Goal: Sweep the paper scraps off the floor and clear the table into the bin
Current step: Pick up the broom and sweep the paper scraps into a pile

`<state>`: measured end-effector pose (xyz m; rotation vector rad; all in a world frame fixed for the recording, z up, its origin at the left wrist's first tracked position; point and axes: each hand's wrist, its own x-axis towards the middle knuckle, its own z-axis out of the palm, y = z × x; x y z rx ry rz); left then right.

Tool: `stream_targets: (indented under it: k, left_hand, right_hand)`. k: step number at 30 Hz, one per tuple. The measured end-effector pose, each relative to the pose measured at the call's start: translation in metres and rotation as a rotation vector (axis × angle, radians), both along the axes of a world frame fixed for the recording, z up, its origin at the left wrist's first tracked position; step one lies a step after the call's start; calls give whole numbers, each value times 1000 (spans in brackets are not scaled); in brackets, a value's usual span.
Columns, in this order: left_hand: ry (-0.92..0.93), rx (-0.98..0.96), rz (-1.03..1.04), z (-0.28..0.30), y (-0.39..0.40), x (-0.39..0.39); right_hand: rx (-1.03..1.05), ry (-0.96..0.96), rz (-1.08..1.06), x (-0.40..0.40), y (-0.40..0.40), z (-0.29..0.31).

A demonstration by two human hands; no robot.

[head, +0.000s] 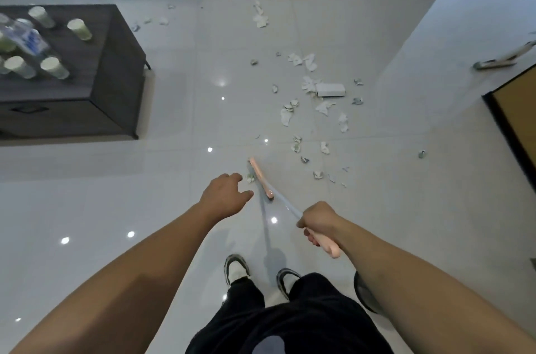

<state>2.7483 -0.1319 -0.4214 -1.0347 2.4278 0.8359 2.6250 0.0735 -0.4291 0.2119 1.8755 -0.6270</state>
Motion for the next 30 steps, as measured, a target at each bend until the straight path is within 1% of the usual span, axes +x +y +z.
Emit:
stream_targets:
  k: [3,7,10,15,19,23,25,28,30]
  left_hand:
    - [-31,10,-21,-2,-28,17]
    - [-48,40,6,-9,-56,25]
    - [-66,38,25,-12,-79,16]
    - [-69,15,61,-14,-124,-27]
    - [-76,17,103,-11,-158,-71]
    - [-83,2,134,-6,-195,-111]
    - [-64,-1,138,-5,-214,-127]
    - [-86,4,85,-7,-244,-145]
    - [-103,7,42,-12,-274,-159]
  right_hand:
    - [-35,-102,-22,15,-36,3]
    - [-37,-176,-15,12,-74,-2]
    - [-8,-144,-7,0,-98,-16]
    - [30,-3,-12,-43,-148,-29]
    - [-14,-11,-114,-95,-195,-26]
    - [-94,-64,-138,-140,-248,-13]
    - [-99,-133,-169,-157,-275,-11]
    - [-140,-259,-229,-178,-309,-16]
    - [-145,-306,-282,-190,-328,-22]
